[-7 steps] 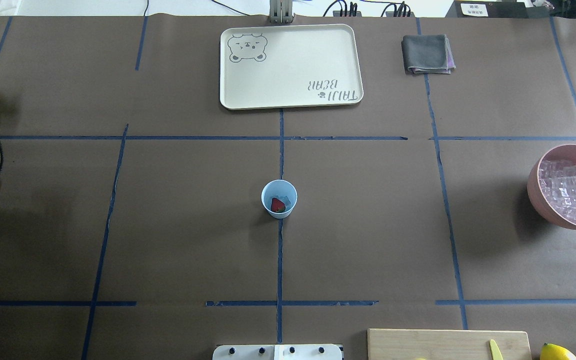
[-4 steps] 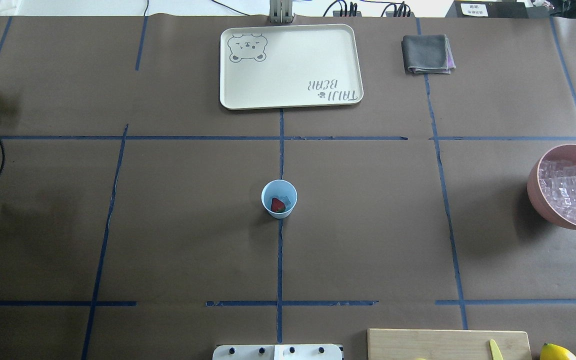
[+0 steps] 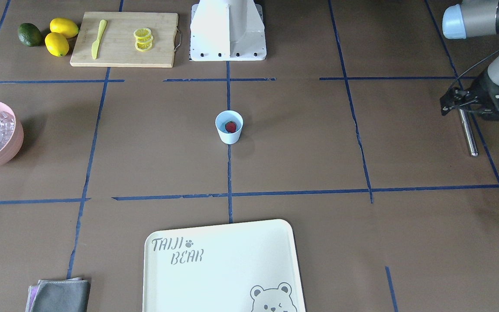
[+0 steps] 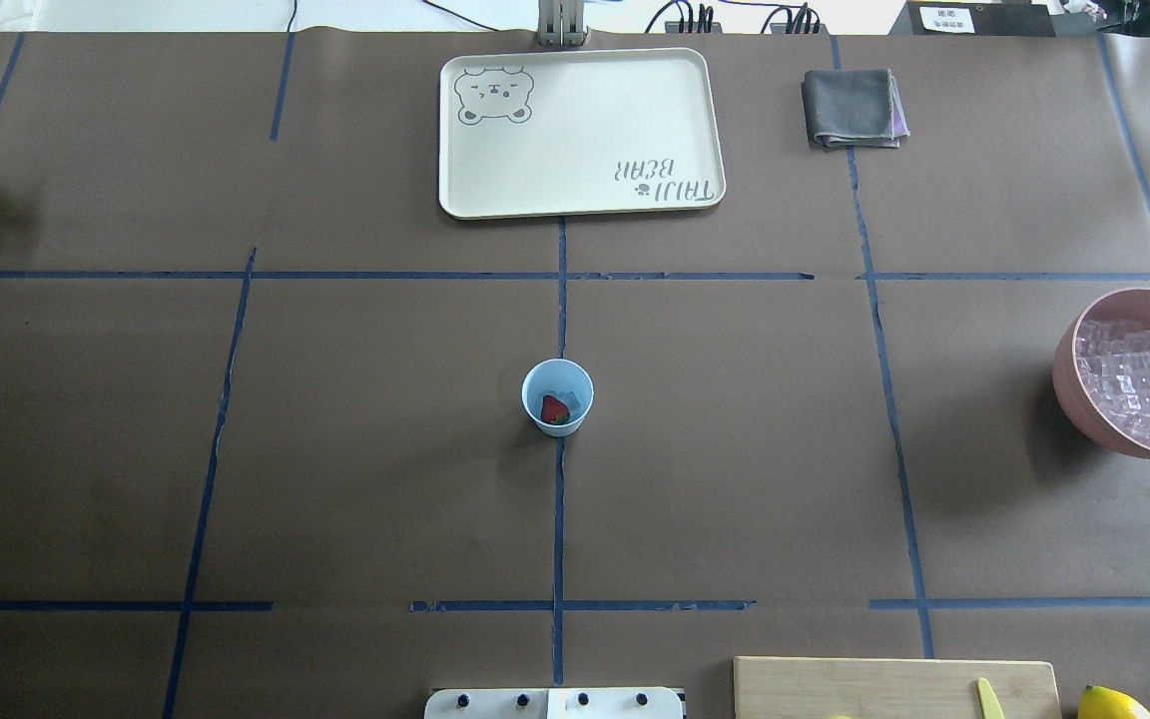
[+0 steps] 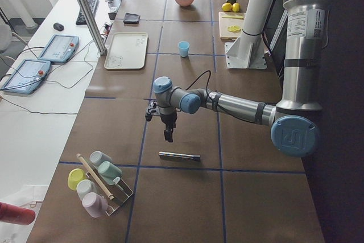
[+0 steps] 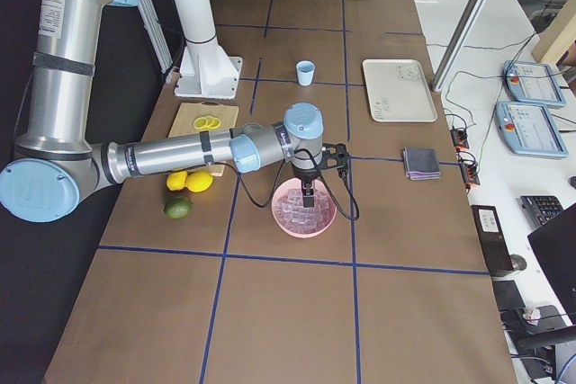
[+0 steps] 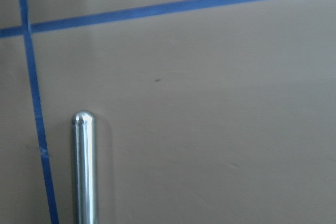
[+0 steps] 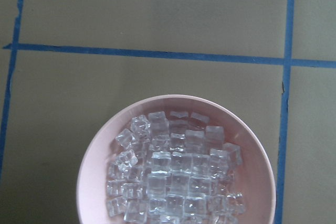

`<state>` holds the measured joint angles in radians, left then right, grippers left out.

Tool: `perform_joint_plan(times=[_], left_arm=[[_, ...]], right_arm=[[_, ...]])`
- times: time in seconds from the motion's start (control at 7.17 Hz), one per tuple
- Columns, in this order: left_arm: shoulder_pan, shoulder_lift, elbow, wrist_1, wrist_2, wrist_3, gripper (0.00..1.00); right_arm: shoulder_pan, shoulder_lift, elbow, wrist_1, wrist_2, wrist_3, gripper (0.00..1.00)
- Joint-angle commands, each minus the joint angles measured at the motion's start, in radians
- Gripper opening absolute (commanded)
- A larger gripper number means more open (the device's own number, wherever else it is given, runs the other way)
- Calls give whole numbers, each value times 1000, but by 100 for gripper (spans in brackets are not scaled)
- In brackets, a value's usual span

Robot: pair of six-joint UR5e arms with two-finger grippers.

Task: Mash ice and strawberries in cup
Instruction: 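Lay the muddler on the table beside the white wire rack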

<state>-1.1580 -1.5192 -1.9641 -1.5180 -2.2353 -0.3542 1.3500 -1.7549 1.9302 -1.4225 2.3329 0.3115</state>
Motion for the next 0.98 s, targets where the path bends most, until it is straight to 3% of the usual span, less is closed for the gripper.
perform_joint_plan(times=[0.0,0.42,0.84], left_arm=[[-173,7,-76,191,-76,321,100],[-333,5,-68,252,-153,485,100],[-347,66,-79,269,-155,512,100]], right_arm=[[113,12,-5,-204,0,-267,100],[181,5,-20,-347,-10,-435,100],[199,-20,-30,-349,-4,-474,100]])
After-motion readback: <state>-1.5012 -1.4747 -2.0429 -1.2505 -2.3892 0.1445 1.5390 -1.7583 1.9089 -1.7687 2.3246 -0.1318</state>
